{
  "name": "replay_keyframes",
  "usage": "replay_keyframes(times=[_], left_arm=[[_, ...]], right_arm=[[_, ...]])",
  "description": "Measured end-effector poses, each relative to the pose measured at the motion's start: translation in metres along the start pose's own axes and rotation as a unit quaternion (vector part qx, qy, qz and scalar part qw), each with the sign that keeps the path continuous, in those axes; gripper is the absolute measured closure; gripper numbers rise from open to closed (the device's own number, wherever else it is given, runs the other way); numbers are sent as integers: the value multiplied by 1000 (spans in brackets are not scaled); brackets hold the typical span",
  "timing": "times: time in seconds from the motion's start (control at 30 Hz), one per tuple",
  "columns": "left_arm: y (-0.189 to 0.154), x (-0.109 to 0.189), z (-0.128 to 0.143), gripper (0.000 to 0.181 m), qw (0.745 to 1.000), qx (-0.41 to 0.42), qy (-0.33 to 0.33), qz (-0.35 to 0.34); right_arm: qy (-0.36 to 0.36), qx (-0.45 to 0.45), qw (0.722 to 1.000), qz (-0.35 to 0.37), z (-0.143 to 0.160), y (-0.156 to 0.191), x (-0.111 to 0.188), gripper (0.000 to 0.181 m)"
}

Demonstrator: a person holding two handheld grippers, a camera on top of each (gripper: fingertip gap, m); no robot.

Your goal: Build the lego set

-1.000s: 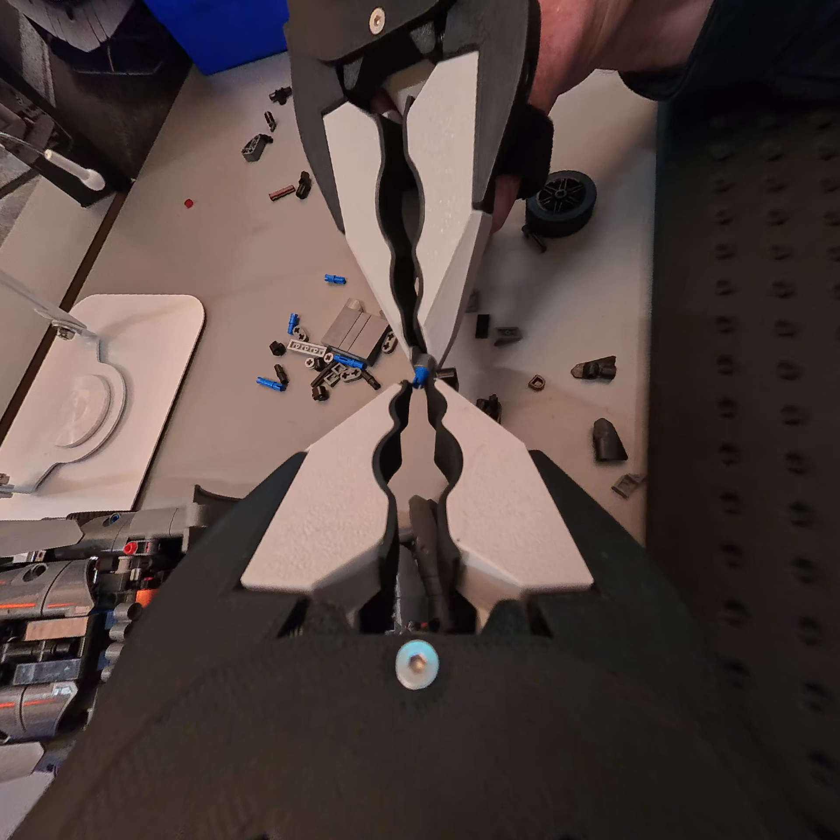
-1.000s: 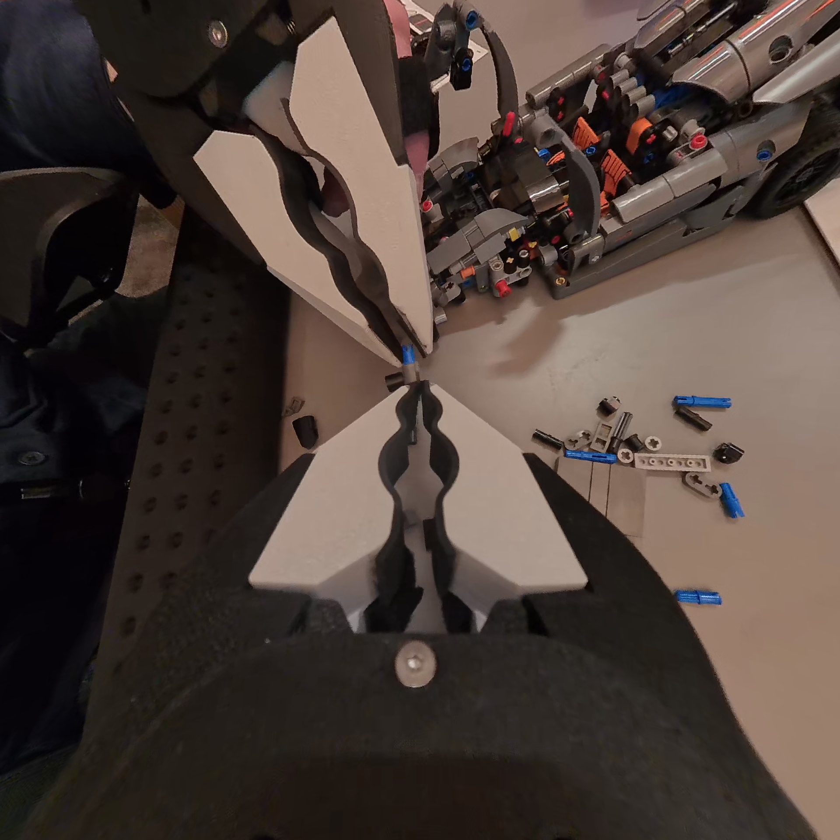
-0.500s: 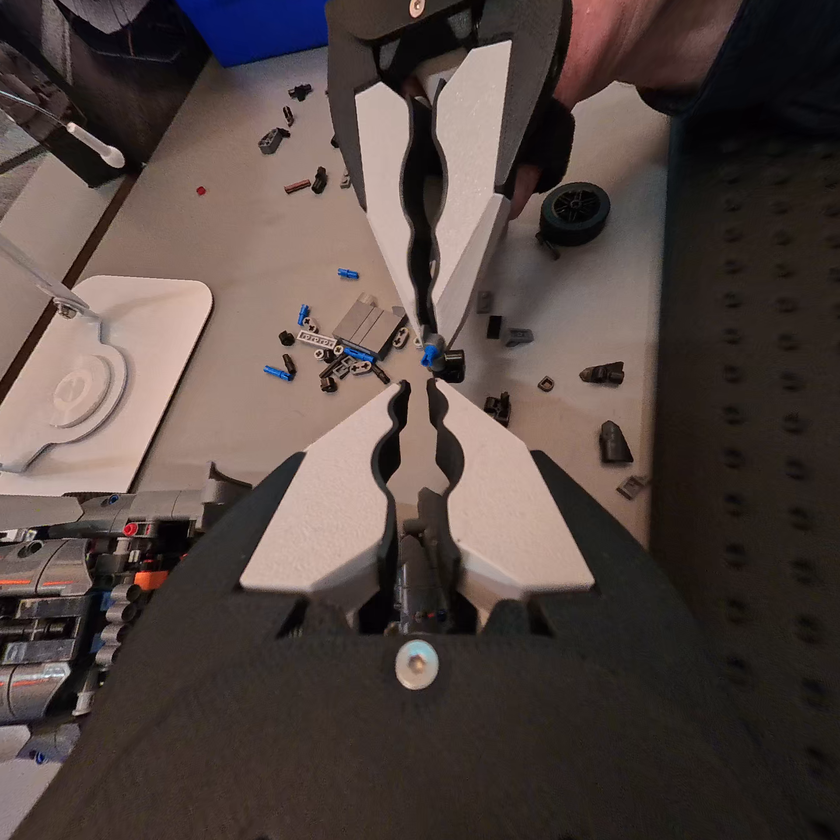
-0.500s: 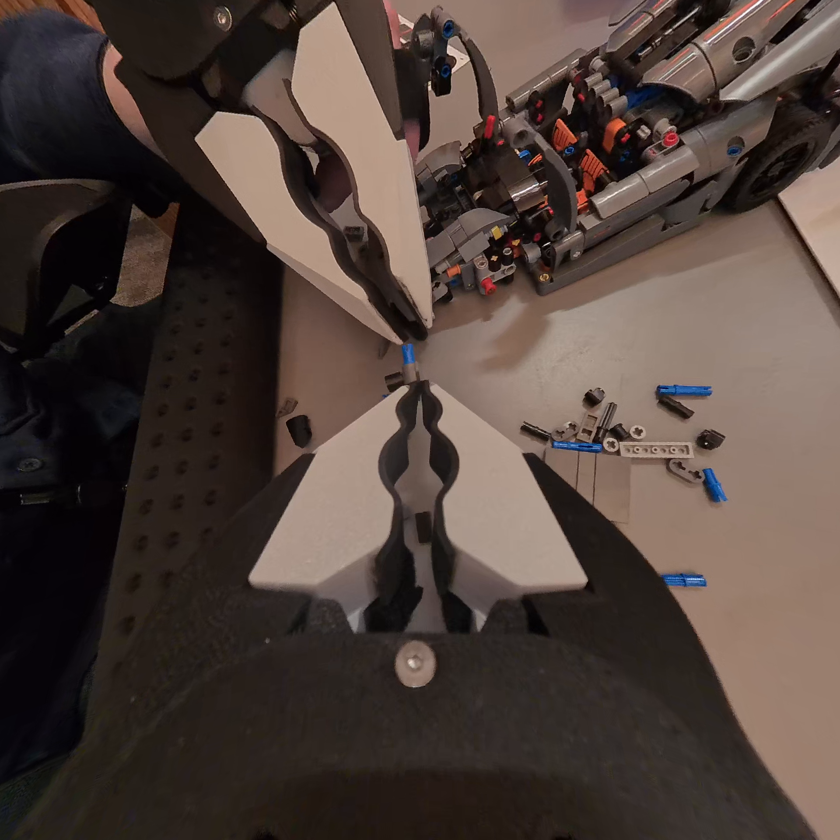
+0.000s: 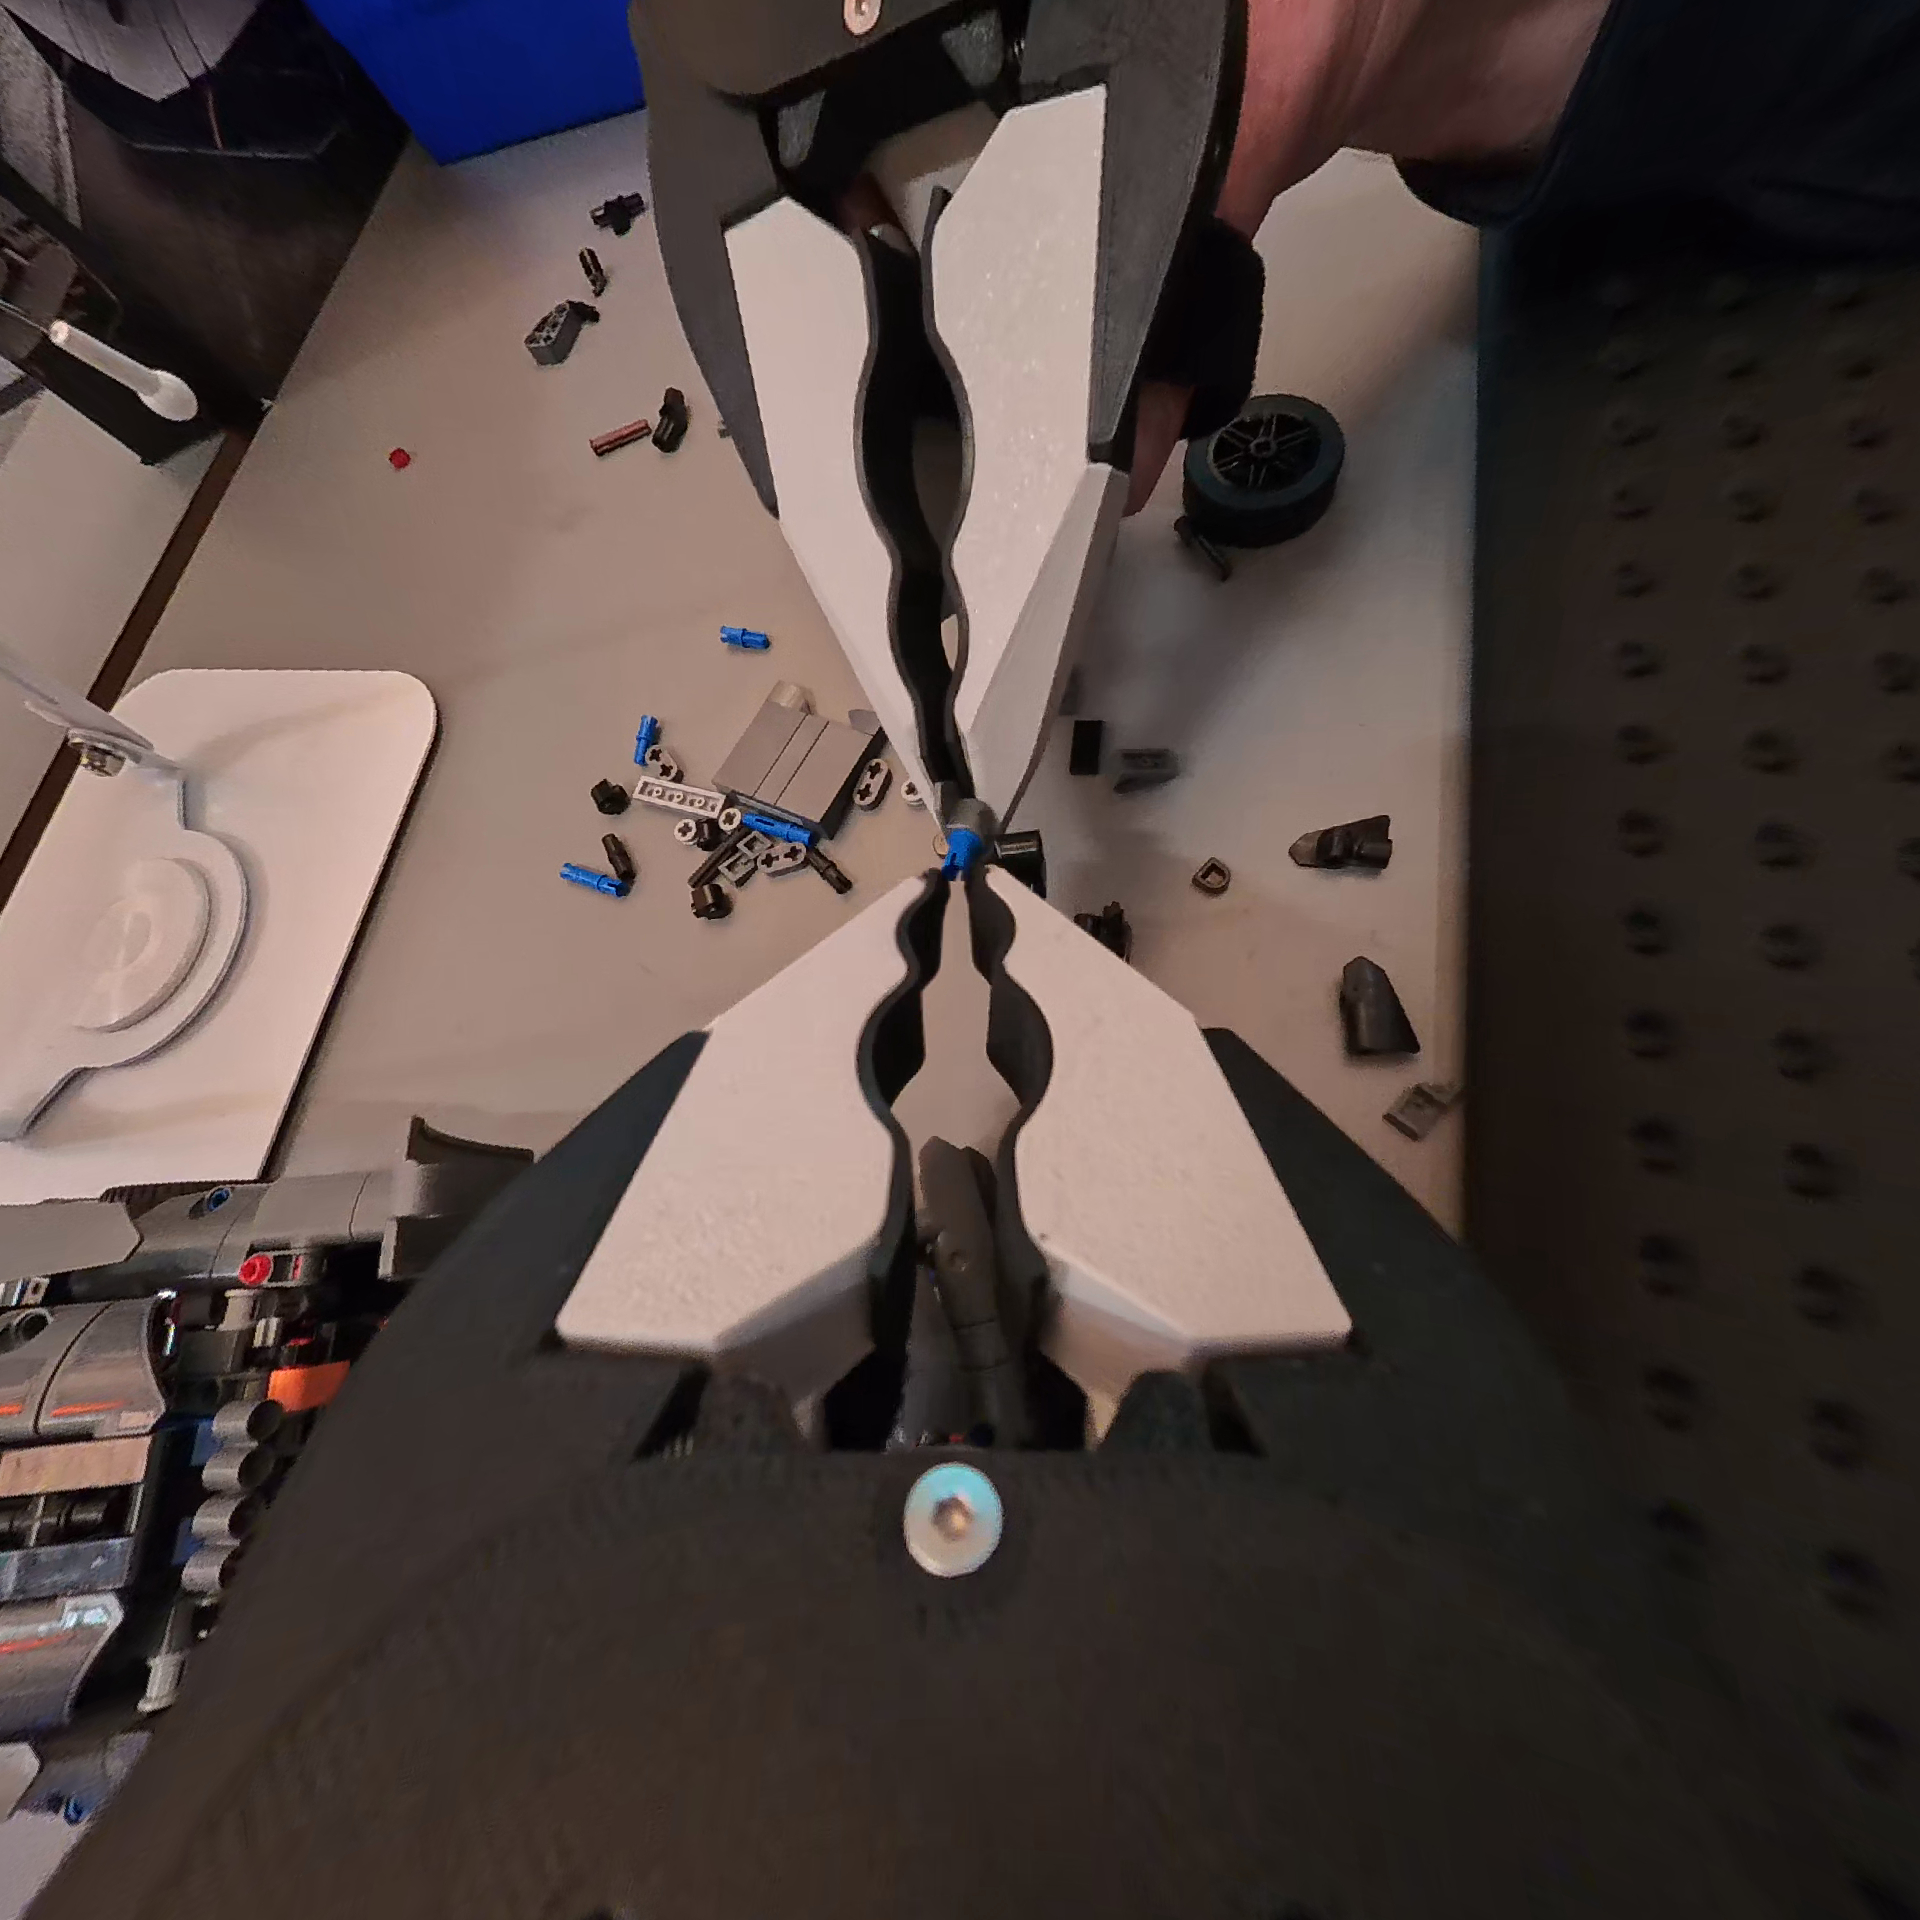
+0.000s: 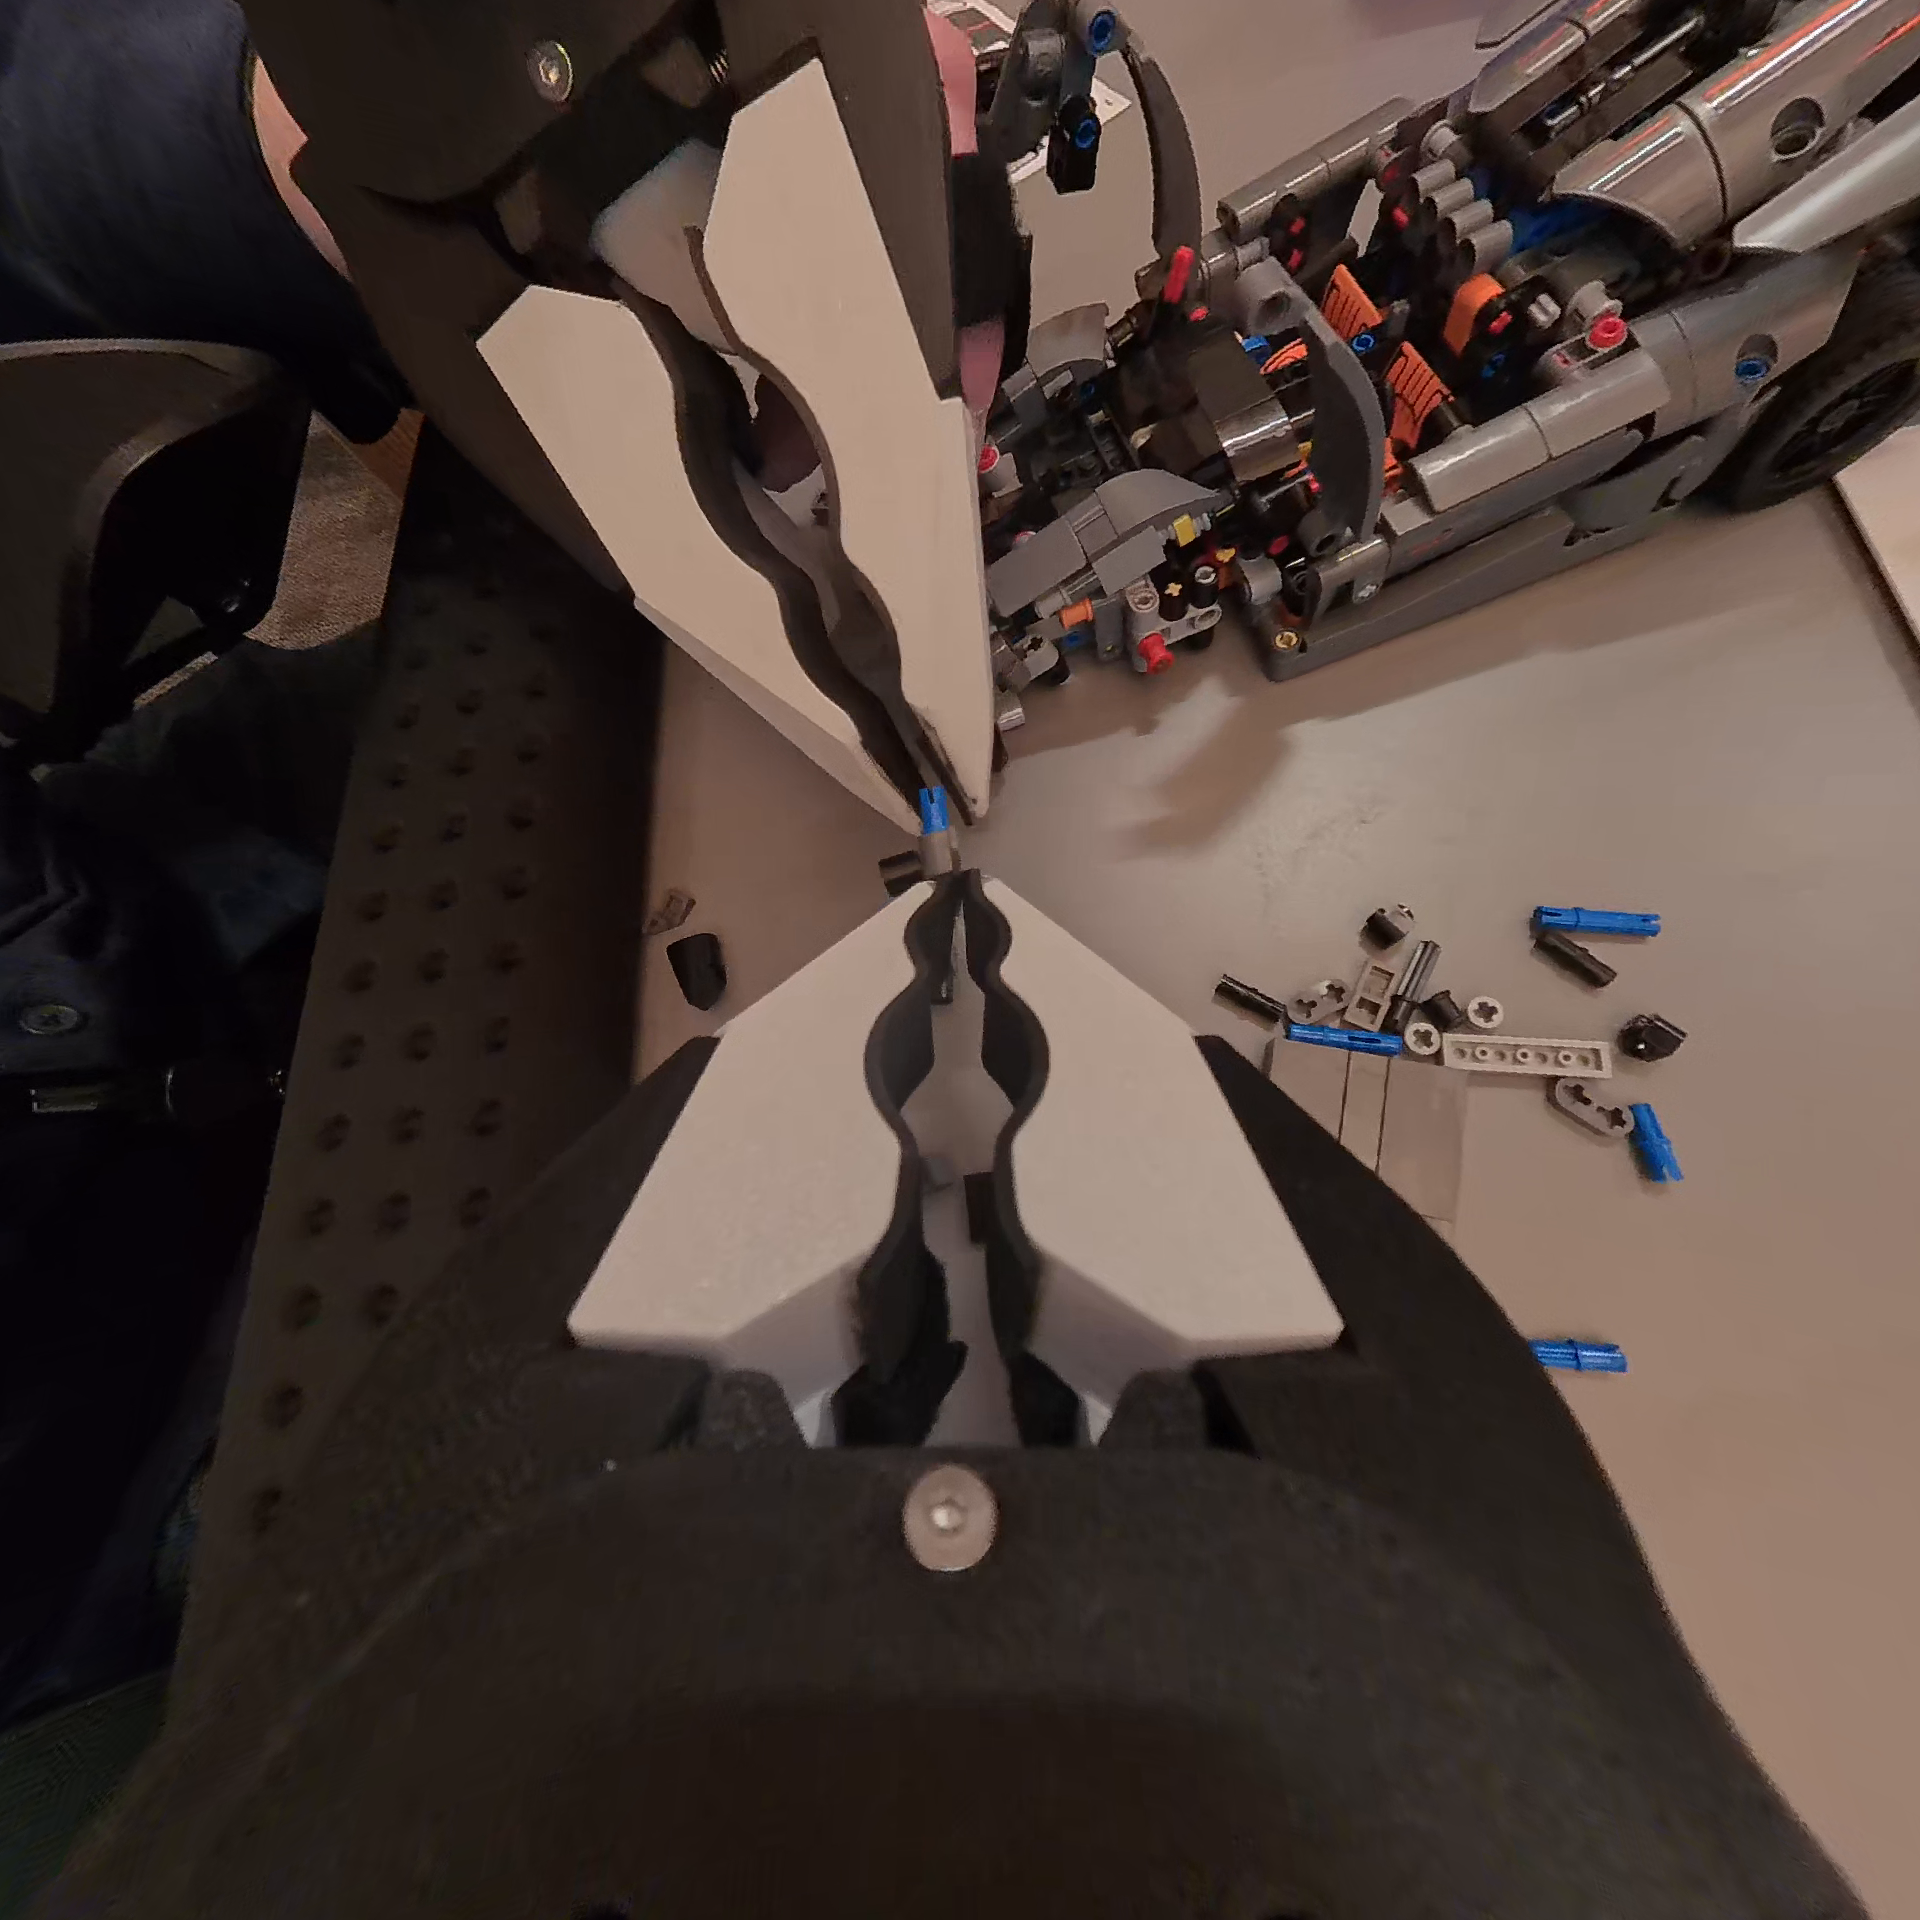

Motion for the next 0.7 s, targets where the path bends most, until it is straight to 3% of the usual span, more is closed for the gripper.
replay_keyframes(times=[0.53,0.7], left_arm=[[3,-1,4,181,1000,5,5,-8],[6,5,1,179,1000,18,-20,-11]], right_arm=[[-19,-4,1000,7,-4,-2,5,181],[0,10,1000,18,-2,-1,2,181]])
Point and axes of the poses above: each gripper's, where its closed fingertips meet, x back along the fingers, z out of its underside, y = z × x across the jaws, the point moved 9 cm from there along x, back along the fingers, and after that the axes turned 10 degrees about -y, right-handed, at the moved point
